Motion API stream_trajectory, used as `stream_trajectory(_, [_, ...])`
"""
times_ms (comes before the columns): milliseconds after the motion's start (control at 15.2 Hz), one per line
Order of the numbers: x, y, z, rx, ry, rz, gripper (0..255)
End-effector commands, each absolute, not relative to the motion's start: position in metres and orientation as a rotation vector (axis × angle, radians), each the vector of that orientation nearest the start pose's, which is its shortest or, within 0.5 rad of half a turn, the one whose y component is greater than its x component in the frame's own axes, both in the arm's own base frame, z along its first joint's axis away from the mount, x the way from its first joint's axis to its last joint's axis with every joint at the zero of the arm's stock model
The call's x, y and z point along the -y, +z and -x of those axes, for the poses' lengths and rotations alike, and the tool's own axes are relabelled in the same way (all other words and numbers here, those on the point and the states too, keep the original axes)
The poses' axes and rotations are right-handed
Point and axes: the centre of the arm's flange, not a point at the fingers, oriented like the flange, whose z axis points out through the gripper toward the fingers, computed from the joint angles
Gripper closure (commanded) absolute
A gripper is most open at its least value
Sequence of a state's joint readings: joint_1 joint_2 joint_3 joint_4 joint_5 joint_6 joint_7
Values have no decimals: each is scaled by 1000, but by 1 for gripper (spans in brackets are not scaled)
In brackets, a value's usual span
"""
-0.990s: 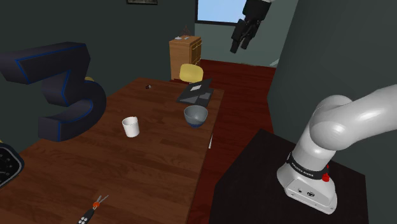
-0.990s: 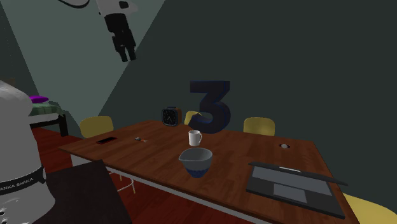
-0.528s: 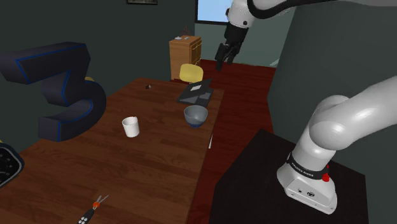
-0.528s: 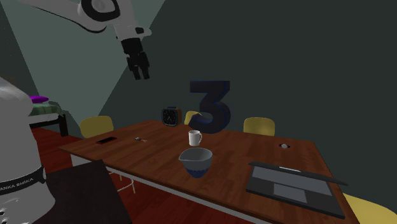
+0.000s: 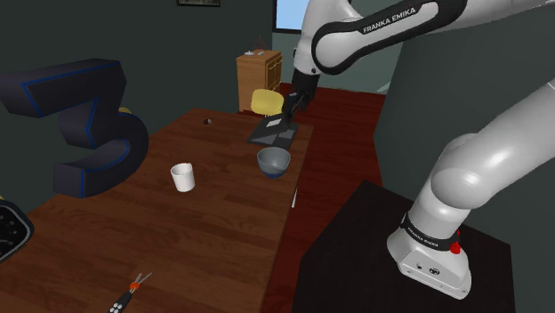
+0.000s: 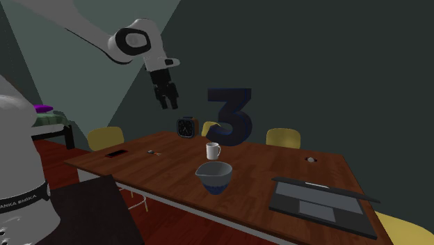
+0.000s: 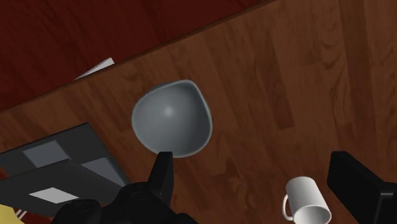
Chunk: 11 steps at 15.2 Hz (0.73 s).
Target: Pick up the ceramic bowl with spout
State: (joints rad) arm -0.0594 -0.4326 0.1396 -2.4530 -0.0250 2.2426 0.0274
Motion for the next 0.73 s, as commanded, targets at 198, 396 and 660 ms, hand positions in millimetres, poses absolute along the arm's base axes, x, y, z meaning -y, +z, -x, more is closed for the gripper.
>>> stream_trajectory(198, [-38, 422, -469, 100, -342, 3220, 0])
stream_trajectory(396, [-39, 388, -491, 102, -332, 3239, 0])
stream_trajectory(660, [-38, 343, -519, 106, -319, 3264, 0])
